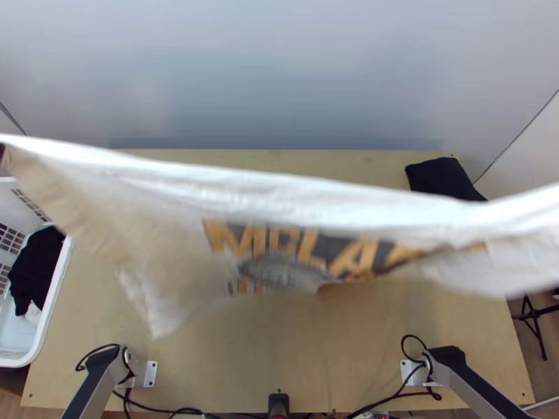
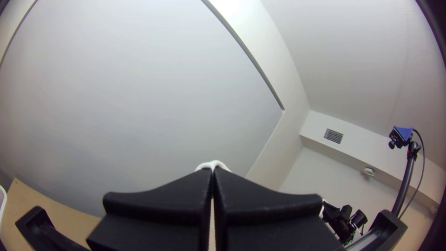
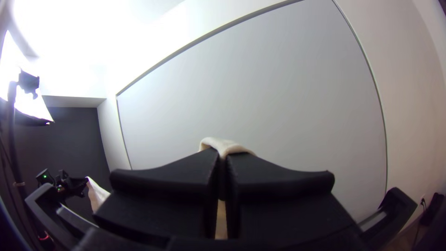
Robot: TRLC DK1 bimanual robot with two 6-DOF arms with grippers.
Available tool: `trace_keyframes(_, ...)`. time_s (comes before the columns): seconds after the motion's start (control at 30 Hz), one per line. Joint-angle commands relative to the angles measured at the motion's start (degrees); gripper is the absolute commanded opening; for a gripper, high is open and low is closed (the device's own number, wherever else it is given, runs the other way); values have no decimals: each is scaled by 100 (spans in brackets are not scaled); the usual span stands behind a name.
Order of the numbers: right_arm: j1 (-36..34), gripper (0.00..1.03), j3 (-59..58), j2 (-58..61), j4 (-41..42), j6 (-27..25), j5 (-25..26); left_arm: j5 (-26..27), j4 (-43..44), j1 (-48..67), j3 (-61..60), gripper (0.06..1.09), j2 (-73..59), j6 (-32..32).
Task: Fold the t-shirt
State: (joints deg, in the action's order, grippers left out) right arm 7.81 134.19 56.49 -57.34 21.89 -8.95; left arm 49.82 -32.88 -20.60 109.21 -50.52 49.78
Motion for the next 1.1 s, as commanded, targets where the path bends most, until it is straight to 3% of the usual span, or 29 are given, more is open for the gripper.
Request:
trace_keyframes(0.0,-131,3,459,-252,-260,87,-116,-60,-8,-41,-101,9,376,252)
trace_keyframes(0.5,-324,3,652,108,610,553,78,-597,133,-41,382,9,341,480)
trace_keyframes(0.73,-316,3,661,319,1551,553,394,-931,450,-49,1094,9,-72,700)
trace_keyframes(1.07,-342,3,652,178,2087,360,412,-1880,836,-49,1568,9,-168,700)
